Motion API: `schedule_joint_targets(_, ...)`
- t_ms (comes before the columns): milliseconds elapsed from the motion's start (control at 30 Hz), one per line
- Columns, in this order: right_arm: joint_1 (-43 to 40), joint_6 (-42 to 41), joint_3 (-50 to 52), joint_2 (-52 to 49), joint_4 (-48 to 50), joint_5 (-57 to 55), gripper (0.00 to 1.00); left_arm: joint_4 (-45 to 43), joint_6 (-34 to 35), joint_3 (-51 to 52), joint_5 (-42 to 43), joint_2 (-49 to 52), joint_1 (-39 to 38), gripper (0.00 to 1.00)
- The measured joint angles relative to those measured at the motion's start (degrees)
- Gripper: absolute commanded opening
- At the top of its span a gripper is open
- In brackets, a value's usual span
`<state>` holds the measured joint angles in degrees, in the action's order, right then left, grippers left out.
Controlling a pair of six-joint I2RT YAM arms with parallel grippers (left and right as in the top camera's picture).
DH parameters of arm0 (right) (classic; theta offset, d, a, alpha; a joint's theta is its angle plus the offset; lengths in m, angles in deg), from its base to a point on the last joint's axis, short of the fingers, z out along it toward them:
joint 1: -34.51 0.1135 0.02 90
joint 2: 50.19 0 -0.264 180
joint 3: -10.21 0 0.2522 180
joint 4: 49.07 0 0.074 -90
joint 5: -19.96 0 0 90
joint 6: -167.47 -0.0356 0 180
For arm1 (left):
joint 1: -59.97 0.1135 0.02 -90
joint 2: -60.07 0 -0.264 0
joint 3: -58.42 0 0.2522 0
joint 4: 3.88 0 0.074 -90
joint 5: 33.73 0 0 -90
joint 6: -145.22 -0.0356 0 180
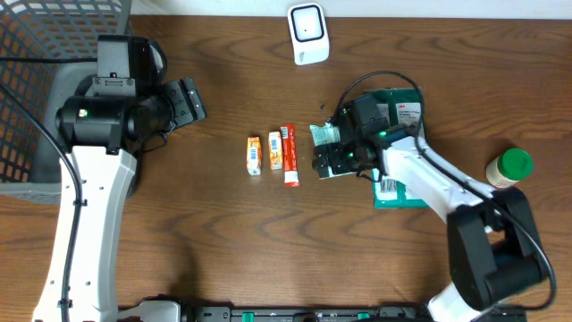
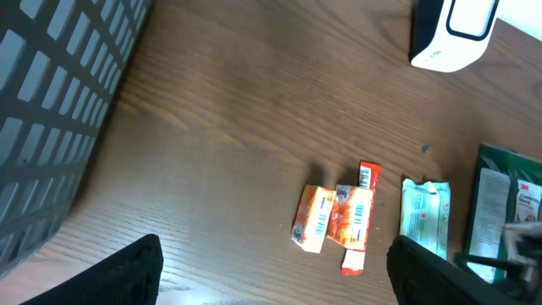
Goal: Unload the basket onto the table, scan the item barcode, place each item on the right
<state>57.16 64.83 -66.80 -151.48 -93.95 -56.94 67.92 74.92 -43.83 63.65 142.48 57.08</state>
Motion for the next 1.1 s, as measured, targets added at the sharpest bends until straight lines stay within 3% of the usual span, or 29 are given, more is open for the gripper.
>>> schedule_joint_targets(133,-1.5,2.1,-0.2,2.5,-0.6,0.9,0.99,0.0,1.8,0.0,0.2,0.0,-0.2,0.13)
schedule_joint_targets(167,-1.9,2.5,-0.3,2.8,-0.5,1.1,0.99,0.0,2.7,0.0,0.5,0.1,-0.5,0.07)
schedule_joint_targets(600,-13.2,6.0,-0.5,3.0,-0.7,11.7,0.99,-5.7,9.0,0.0,2.0,12.4,-17.9,0.08)
schedule_joint_targets(1100,-14.5,8.7,-0.5,3.0,-0.5,14.7,0.99,-17.4,13.9,0.0,2.6,28.2,-28.5,0.08)
